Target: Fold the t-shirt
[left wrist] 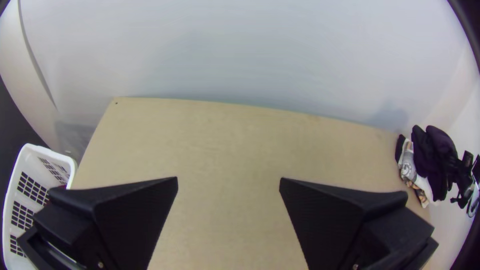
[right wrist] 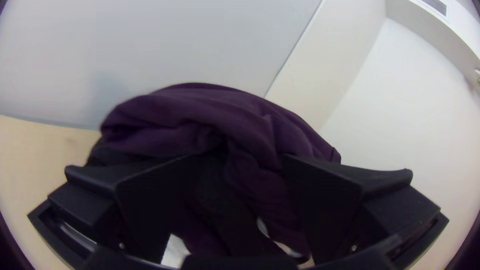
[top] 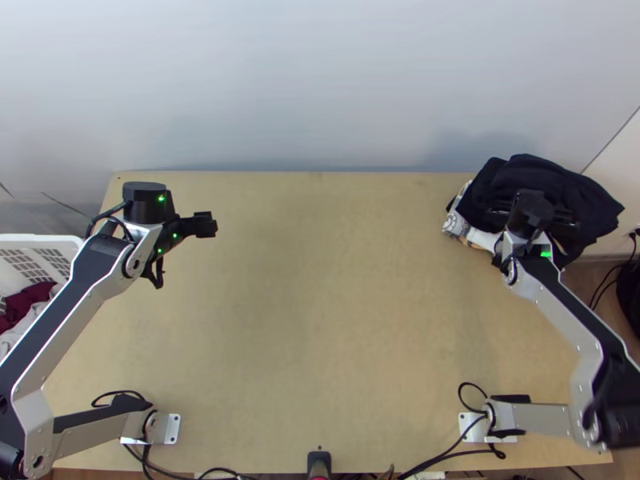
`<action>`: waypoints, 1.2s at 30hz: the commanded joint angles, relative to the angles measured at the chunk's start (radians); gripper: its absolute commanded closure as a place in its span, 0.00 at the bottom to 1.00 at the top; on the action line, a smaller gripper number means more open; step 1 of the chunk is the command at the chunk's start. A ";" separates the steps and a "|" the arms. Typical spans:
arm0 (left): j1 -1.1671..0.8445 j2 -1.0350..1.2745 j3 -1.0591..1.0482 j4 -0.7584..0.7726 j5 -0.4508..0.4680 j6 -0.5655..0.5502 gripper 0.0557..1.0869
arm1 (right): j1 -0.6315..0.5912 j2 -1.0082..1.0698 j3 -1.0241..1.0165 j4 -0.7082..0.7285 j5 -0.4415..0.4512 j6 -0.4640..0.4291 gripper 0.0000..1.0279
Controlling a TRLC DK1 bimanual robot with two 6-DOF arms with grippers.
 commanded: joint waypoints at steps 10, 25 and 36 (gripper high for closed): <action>-0.016 0.010 -0.014 0.004 -0.003 -0.013 0.04 | 0.097 -0.051 0.435 -0.291 -0.008 0.079 0.10; -0.015 0.008 -0.060 0.004 -0.020 -0.028 0.04 | -0.131 0.288 0.377 -0.279 -0.065 0.254 0.04; -0.064 0.033 -0.064 0.001 -0.047 -0.065 0.04 | -0.139 0.391 0.266 -0.287 -0.174 0.317 0.04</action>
